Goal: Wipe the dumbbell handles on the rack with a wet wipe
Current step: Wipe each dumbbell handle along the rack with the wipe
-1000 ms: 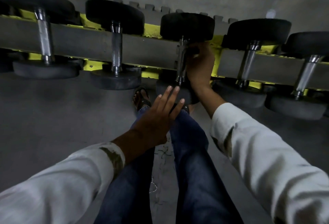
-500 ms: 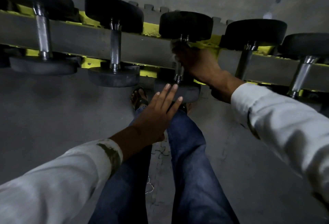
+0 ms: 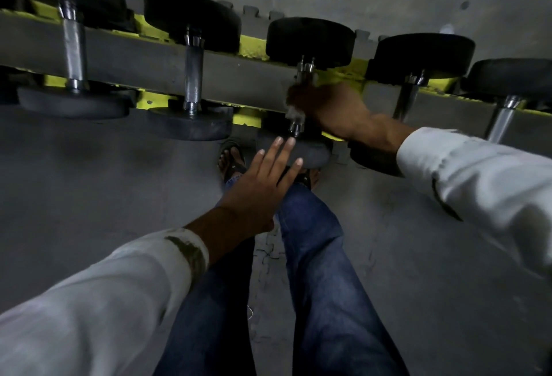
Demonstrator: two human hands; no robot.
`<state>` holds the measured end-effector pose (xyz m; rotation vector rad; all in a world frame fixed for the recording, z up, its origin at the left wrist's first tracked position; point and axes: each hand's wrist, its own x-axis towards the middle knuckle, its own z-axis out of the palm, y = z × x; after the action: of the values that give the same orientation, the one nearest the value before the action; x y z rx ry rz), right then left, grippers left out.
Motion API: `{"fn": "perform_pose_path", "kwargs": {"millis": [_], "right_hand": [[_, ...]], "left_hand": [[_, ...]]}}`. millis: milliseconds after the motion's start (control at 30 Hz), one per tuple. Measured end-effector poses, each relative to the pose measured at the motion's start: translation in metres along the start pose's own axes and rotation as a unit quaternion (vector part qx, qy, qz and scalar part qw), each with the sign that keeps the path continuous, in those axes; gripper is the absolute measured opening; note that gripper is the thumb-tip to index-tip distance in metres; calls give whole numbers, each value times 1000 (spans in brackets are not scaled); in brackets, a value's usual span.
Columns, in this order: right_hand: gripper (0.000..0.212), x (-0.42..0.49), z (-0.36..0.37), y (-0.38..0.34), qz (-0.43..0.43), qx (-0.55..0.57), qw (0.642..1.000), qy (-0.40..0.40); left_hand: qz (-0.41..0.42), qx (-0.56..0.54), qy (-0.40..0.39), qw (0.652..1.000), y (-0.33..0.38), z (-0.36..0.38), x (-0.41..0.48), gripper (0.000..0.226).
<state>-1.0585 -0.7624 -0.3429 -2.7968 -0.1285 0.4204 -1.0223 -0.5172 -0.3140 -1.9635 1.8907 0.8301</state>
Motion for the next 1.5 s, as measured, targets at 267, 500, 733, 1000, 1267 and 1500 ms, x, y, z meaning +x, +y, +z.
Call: {"fn": "perform_pose_path", "kwargs": {"millis": [267,500,733,1000,1267,1500], "right_hand": [[23,8,-6,10,-37,-32,999,6],[29,55,-25,-40,8,-92,949,-303],[20,66,-34,-36,47,7,935,-350],[18,-18,6,-23,141,93,983,-66],[14,0,54,-12,471,498,728,8],[41,46,16,12,466,795,311,232]], "left_hand": [[0,-4,-8,1000,1,-2,-1,128],[1,4,8,1000,1,0,-1,124],[6,0,16,1000,0,-1,-2,119],[15,-11,-2,1000,-4,-3,-3,131],[16,2,31,999,-3,6,-2,120],[18,4,27,999,-2,0,-3,116]]}}
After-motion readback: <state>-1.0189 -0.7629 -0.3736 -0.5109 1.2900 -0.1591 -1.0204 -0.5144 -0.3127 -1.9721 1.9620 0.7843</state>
